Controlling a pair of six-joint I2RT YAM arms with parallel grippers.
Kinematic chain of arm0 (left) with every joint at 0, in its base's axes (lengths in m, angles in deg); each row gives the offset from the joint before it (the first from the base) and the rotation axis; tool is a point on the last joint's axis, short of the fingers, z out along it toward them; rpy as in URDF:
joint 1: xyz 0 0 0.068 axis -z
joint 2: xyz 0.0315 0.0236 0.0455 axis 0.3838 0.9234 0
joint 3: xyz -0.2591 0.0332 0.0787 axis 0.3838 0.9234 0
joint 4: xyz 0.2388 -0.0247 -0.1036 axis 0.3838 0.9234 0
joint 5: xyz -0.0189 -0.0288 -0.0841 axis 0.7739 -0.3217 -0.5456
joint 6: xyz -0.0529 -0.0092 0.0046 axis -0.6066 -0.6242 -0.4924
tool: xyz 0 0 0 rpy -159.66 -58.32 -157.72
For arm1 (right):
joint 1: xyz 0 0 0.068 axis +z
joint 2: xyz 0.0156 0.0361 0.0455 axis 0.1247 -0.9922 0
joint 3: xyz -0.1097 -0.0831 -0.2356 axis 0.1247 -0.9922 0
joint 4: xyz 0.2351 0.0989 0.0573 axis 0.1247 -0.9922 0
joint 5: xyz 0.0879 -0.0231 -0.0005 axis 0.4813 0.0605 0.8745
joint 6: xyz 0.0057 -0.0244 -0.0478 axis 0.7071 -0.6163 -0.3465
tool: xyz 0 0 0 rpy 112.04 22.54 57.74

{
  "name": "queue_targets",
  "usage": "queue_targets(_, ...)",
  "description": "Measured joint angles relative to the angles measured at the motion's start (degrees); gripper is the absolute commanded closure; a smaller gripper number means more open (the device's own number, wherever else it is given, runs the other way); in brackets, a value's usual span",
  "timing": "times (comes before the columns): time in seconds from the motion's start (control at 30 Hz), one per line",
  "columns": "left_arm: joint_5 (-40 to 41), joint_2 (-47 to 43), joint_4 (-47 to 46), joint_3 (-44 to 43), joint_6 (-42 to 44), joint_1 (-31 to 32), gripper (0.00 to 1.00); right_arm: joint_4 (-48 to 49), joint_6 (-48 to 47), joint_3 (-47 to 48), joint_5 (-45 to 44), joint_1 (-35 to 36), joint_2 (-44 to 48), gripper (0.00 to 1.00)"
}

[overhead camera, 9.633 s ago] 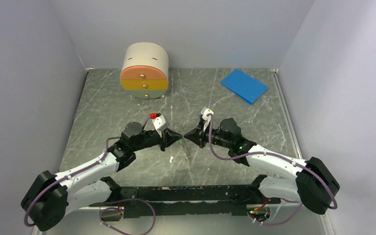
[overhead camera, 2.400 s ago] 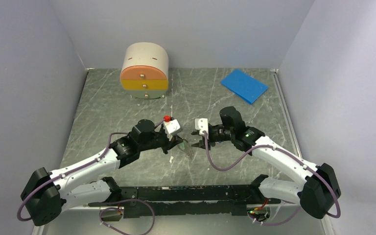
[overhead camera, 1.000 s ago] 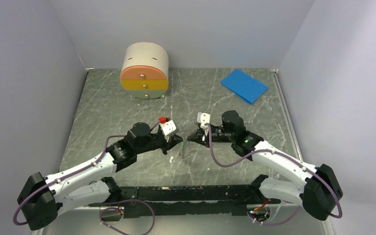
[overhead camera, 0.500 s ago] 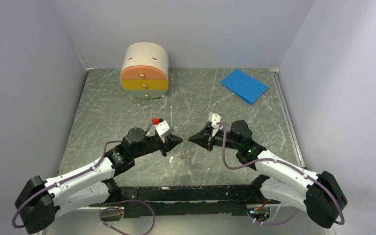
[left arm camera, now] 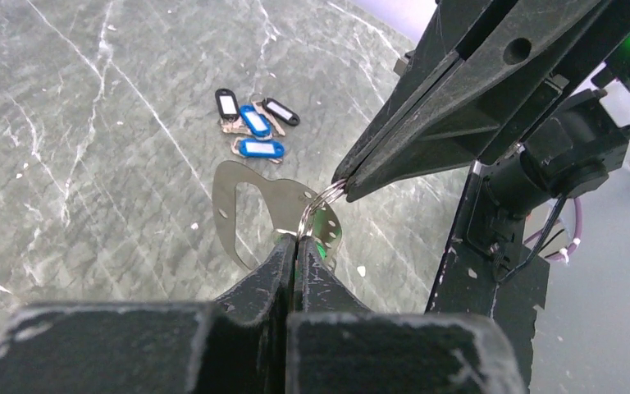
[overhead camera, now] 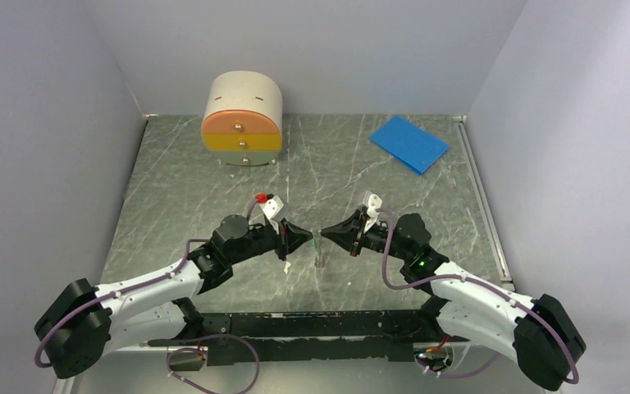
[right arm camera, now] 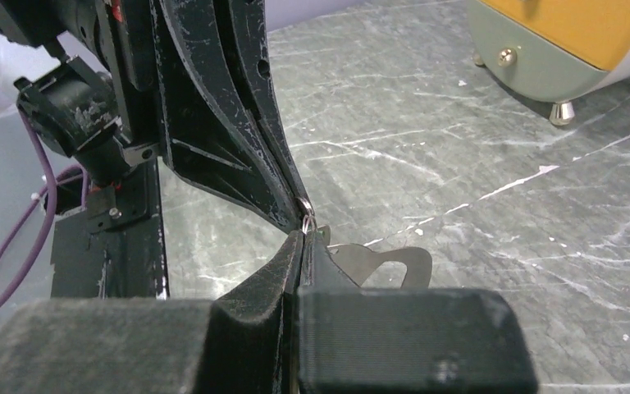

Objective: Remove the keys from the keyring

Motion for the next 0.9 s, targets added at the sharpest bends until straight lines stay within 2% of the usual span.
queue_targets(0.03, 0.02, -0.07, 0.37, -0.02, -0.04, 0.0, 0.97, -0.24, -0.09, 0.0, 0.17, -0.02, 0.0, 0.97)
queue_targets(0.23, 0.33, -2.82, 10.38, -2.38, 3.41, 0.0, 0.97, -7.34, -4.26, 1.51, 1.68, -0.15, 2.51, 0.57)
queue_targets(0.4, -0.26, -3.1, 18.97, -5.84, 8.2, -0.11, 0.97, -18.01, -10.49, 8.35, 2.16, -0.22, 4.33, 0.42)
queue_targets(0.6, -3.26, -2.89, 26.88, -11.08, 14.51, -0.11, 0.97, -32.13, -19.43, 16.63, 5.84, -0.22, 2.58, 0.38)
queue_targets(0.9, -6.64, -1.79, 32.92, -14.56, 20.39, -0.11, 0.97, -42.75, -29.16, 22.86, 12.5, -0.22, -7.67, 0.52)
